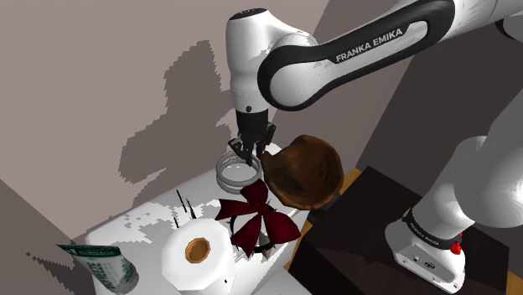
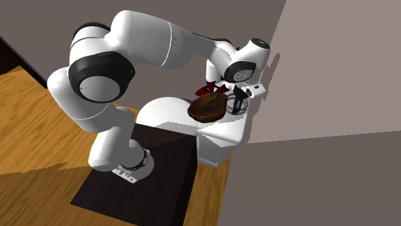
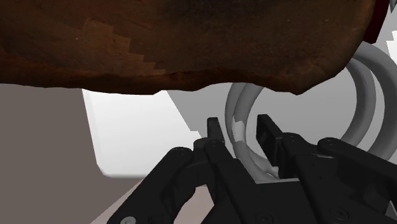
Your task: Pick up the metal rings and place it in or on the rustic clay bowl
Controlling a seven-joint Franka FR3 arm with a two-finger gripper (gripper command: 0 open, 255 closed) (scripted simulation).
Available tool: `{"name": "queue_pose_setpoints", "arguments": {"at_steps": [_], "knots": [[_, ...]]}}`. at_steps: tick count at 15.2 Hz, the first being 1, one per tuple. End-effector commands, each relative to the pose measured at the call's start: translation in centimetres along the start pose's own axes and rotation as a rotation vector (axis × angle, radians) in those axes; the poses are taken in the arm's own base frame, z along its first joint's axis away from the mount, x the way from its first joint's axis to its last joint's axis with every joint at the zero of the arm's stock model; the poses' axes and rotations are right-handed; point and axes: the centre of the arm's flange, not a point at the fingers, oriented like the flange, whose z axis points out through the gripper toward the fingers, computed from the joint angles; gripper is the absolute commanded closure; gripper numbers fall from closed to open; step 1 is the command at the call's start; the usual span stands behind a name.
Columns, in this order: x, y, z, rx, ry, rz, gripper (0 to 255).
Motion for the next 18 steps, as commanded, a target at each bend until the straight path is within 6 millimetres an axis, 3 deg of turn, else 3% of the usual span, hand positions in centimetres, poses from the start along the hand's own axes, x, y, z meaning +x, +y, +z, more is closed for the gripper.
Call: {"name": "queue_pose_setpoints", "arguments": {"at_steps": [1,8,18], "knots": [[0.0,0.0,0.0,0.000,0.000,0.000,255],[0.0,0.0,0.0,0.000,0.000,0.000,255],[-0.4,0.3,-5.3,0.000,0.000,0.000,255]]}}
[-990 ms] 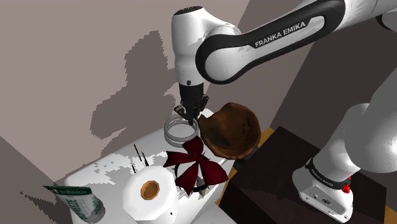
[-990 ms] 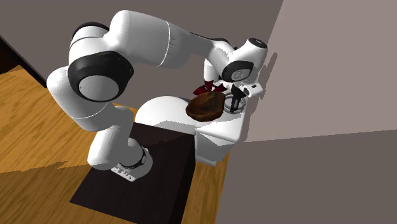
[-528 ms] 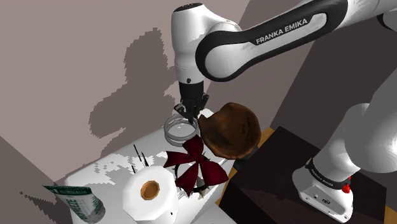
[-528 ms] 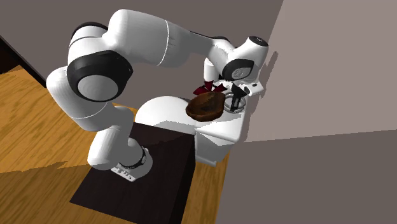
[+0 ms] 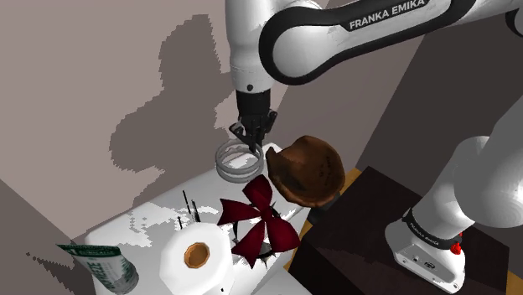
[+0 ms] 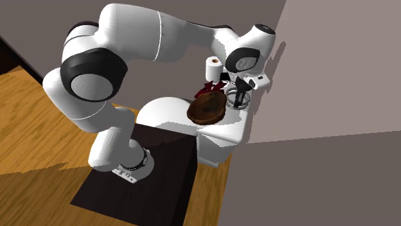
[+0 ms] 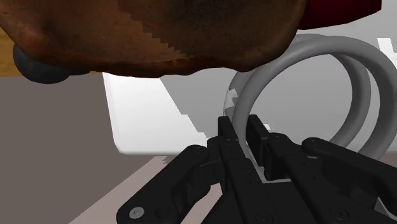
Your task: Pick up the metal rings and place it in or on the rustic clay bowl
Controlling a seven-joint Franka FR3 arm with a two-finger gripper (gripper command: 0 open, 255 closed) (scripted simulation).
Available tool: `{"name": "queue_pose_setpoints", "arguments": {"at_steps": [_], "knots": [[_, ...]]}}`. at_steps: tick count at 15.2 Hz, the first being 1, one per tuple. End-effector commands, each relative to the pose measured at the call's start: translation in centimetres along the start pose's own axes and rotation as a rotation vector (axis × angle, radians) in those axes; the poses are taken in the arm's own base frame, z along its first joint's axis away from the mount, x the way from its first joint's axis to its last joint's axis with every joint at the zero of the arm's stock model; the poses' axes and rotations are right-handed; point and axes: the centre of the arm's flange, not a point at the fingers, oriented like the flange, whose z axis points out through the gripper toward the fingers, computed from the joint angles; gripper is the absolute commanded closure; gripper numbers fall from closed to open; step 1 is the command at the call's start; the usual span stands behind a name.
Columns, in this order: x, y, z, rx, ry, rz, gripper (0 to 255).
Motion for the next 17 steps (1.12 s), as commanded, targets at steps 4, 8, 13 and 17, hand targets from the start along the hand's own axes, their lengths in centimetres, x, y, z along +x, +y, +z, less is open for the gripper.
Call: {"name": "queue_pose_setpoints", "arguments": {"at_steps": [4,8,13,17], "knots": [[-0.2,0.0,-2.7,0.000,0.000,0.000,255],[-0.3,0.1,-4.8,0.000,0.000,0.000,255],[-0.5,0.3,-7.5,0.000,0.000,0.000,255],[-0.7,0.4,-9.6,0.000,0.000,0.000,255]]}}
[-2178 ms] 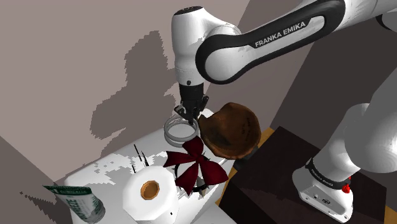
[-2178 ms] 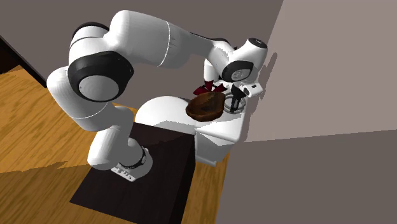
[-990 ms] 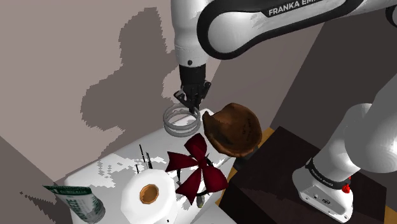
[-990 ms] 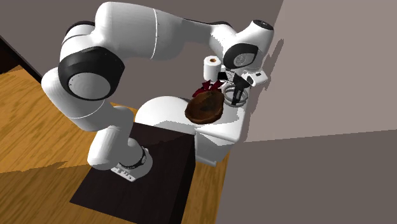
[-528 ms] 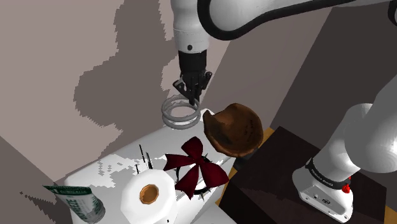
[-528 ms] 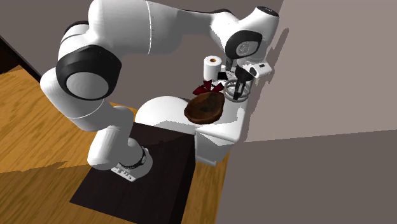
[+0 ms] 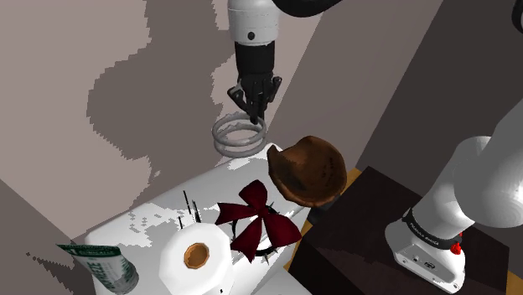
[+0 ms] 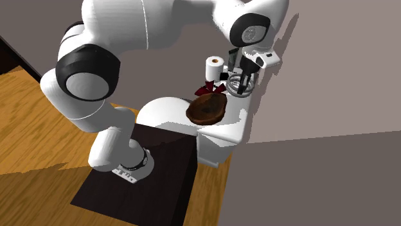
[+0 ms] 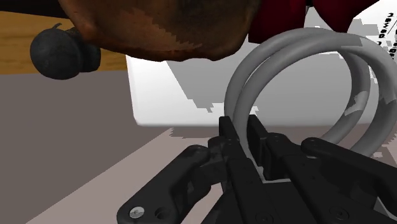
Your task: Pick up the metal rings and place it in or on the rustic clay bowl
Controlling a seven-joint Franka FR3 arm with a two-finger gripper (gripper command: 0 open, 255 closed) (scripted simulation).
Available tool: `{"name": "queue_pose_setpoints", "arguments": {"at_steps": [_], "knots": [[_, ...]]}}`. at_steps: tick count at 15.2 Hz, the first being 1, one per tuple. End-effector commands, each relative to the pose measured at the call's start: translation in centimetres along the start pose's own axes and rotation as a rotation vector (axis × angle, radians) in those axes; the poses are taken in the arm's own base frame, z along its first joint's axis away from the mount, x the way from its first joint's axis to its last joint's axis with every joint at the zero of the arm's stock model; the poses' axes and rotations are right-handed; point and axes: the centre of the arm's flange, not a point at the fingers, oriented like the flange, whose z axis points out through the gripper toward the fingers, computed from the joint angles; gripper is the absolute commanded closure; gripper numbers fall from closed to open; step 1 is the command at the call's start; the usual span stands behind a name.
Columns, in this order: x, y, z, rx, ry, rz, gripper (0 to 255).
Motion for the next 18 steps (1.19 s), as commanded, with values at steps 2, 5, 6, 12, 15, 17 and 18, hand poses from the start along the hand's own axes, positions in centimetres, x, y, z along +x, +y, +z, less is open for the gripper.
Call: {"name": "queue_pose_setpoints", "arguments": {"at_steps": [2,5,6,12,15,17,18], "knots": [[-0.1,0.0,-1.7,0.000,0.000,0.000,255],[-0.3,0.1,-3.3,0.000,0.000,0.000,255],[-0.3,0.1,-3.4,0.000,0.000,0.000,255],[-5.7,5.9,-3.6,0.000,0.000,0.000,255],[-8.4,8.7,-3.7,0.000,0.000,0.000,255],[-10.3,10.6,-3.8,0.000,0.000,0.000,255],[-11.1,11.5,-3.8,0.000,0.000,0.000,255]]}}
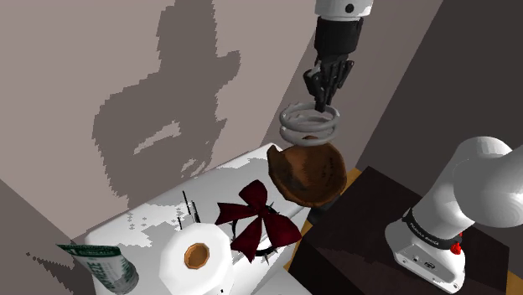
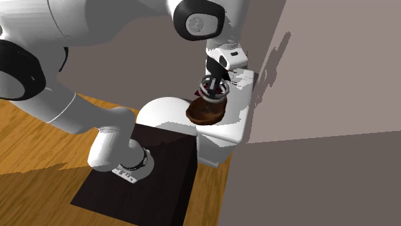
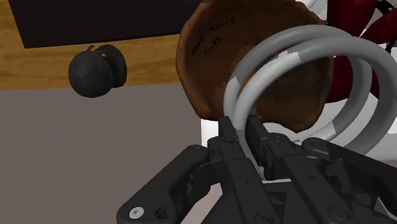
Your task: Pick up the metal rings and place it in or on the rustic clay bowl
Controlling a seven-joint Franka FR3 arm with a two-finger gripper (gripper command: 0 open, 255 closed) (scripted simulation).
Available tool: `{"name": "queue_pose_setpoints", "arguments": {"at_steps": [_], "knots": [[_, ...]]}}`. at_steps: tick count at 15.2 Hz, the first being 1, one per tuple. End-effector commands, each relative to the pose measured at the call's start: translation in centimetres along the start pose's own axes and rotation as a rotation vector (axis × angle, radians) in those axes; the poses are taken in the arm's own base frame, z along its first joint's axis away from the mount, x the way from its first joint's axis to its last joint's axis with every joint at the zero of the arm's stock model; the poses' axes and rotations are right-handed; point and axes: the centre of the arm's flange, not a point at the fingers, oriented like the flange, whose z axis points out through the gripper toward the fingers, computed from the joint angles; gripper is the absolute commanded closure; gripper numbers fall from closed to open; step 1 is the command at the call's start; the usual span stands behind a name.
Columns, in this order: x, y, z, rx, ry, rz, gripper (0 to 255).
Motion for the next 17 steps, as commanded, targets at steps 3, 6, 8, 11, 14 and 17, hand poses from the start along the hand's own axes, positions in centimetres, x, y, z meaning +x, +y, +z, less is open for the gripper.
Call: {"name": "queue_pose_setpoints", "arguments": {"at_steps": [3,6,8,11,14,17], "knots": [[-0.7,0.8,1.4,0.001,0.000,-0.001,255],[-0.6,0.7,3.0,0.001,0.000,-0.001,255],[-0.5,0.6,4.1,0.001,0.000,-0.001,255],[-0.4,0.5,5.7,0.001,0.000,-0.001,255],[-0.3,0.5,7.2,0.001,0.000,-0.001,255],[-0.2,0.4,8.5,0.001,0.000,-0.001,255]]}}
